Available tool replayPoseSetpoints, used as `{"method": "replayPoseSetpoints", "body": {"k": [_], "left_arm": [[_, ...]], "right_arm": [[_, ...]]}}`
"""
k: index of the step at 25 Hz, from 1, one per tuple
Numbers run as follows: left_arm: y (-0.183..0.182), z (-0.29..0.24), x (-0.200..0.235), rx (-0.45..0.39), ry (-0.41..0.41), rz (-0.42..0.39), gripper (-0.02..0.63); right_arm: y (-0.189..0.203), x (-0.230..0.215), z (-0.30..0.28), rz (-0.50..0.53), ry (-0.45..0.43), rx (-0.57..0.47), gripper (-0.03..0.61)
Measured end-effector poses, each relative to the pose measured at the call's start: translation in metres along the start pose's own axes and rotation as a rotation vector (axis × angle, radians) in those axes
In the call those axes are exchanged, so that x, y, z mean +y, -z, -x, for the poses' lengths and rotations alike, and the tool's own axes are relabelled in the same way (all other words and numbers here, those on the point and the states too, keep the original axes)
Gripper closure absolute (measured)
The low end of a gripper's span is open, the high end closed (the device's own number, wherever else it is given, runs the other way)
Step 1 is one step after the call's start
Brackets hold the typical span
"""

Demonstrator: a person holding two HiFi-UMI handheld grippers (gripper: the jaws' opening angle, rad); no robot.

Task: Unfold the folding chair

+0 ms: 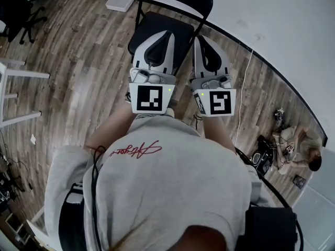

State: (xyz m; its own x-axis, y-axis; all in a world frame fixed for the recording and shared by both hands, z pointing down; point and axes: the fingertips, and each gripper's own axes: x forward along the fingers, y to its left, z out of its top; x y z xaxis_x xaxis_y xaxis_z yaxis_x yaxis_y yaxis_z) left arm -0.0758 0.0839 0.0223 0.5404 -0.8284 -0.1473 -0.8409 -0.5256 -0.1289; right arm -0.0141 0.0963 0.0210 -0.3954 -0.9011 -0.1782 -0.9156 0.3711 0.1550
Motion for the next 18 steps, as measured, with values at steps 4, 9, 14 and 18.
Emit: {"method": "replayPoseSetpoints", "body": {"k": [4,9,14,18], "left_arm": [[0.001,0.001,0.001,0.003,-0.008,0.009,0.597],[0.002,-0.002,0.0,0.003,-0.006,0.009,0.597],[0.001,-0.004,-0.001,-0.007,-0.002,0.01,0.597],[0.005,-0.003,-0.001,0.003,-0.003,0.026,0.597]], "right_arm": [[0.002,-0.001,0.002,-0.023,0.007,0.008,0.562],[0.004,-0.006,0.004,0.016,0.026,0.026,0.561],[0.004,-0.011,0.002,0.027,0.042,0.035,0.563],[0.005,-0.009,0.003,0.027,0.039,0.036,0.563]]}}
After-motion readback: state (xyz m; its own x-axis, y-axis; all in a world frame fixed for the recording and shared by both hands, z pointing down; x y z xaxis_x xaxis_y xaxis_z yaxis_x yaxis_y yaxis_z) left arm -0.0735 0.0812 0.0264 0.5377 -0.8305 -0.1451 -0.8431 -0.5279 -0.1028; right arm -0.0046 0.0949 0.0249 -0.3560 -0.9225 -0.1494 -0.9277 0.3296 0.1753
